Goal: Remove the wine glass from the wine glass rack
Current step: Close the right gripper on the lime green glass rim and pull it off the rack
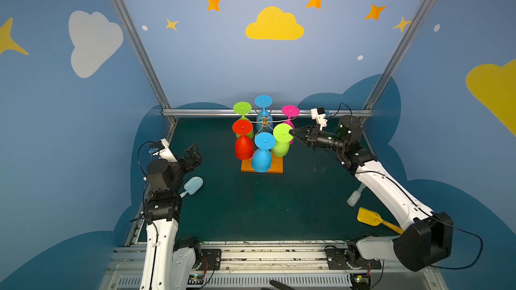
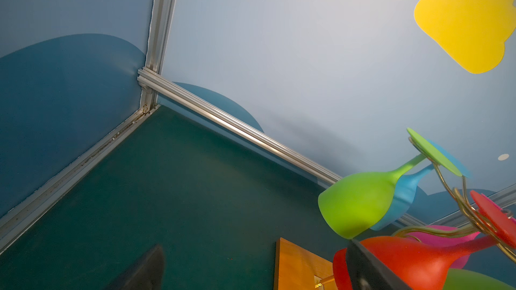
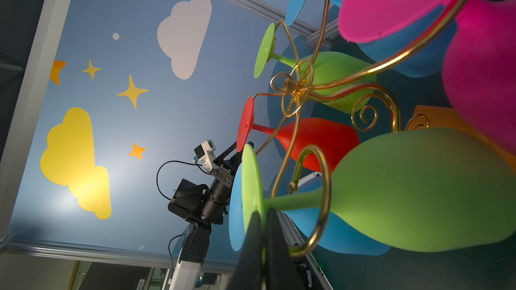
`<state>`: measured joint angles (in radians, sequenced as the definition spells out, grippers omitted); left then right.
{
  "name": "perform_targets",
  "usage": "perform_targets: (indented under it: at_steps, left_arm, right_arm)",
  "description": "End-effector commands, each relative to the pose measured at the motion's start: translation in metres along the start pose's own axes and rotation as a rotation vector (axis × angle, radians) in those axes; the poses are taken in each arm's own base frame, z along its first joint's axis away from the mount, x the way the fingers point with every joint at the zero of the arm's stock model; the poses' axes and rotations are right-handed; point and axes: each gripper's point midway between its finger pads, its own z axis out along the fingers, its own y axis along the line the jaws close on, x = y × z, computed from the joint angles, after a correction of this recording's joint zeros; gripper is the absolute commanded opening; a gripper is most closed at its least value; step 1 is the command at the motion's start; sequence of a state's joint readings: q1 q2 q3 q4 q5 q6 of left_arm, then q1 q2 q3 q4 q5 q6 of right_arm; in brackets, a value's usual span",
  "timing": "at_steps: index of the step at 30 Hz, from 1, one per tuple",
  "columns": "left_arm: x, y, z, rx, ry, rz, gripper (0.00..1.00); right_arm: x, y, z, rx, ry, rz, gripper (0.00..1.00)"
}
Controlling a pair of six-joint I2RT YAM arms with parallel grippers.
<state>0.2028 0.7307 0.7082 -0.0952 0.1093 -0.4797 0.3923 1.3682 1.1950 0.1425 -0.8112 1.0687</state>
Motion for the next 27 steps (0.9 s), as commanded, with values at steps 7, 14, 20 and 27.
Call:
perform_targets:
  at_steps: [7,14,20,27]
  left_arm:
    - [-0.003,-0.002,-0.002,0.012,-0.021,0.003,0.99]
    - [-0.004,-0.002,-0.003,0.011,-0.024,0.004,0.99]
    - [-0.004,-0.002,-0.004,0.010,-0.026,0.007,0.99]
    - [-0.005,-0.002,-0.004,0.012,-0.027,0.009,0.99]
  right_arm:
    - [-0.025,0.027,0.008,-0.054,-0.058,-0.082,0.00]
    - [-0.040,0.021,0.010,-0.044,-0.103,-0.069,0.00]
    - [-0.061,0.012,-0.006,-0.039,-0.184,-0.043,0.00]
    - [-0.070,0.007,-0.021,-0.037,-0.225,-0.019,0.00]
